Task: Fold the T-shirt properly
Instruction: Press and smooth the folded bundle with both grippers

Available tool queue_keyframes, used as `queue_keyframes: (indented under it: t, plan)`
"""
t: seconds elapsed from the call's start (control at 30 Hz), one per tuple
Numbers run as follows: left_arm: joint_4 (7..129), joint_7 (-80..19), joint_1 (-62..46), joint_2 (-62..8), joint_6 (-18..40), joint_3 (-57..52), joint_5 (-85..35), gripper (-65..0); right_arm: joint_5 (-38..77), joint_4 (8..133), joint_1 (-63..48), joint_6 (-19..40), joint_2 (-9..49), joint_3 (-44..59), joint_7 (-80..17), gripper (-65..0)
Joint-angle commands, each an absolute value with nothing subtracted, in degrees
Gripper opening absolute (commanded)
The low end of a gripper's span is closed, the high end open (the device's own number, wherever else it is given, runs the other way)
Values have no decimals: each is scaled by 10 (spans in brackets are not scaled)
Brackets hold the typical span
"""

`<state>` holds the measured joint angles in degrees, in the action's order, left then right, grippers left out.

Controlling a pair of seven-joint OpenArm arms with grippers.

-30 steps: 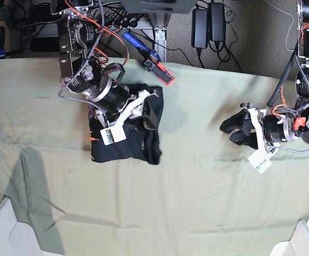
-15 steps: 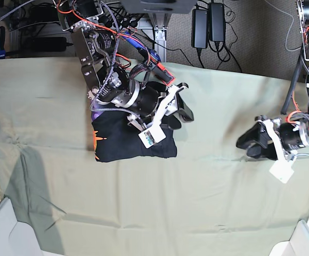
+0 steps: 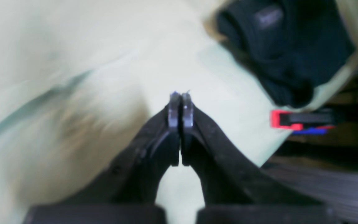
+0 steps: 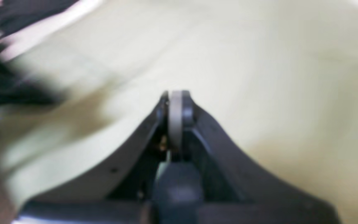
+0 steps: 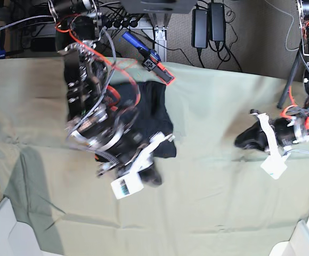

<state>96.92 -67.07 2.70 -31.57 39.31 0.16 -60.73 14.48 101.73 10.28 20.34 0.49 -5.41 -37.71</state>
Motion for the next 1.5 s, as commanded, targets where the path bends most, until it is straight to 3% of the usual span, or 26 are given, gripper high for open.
queue_keyframes:
  t: [0.0,0.23,0.43,0.63,1.2,1.47]
  plan:
    - [991,-662,36,-323,400,16,-607,-650,144,1023,123,234,7,-31,-362,-650]
    - [1063,-662,36,-321,400,186,-558,-650,143,917,173,234,14,79,-326,-650]
    - [1090,-644,36,-268,400,285,-484,-650,143,755,220,234,48,63,-292,-650]
    - [1090,-610,37,-219,400,371,-392,-650,111,671,254,234,59,29,-280,-650]
    - [973,-528,50,-192,400,384,-301,-650,41,663,260,234,61,-89,-306,-650]
    - [917,-503,91,-231,400,383,-284,-650,87,672,255,234,142,-128,-350,-650]
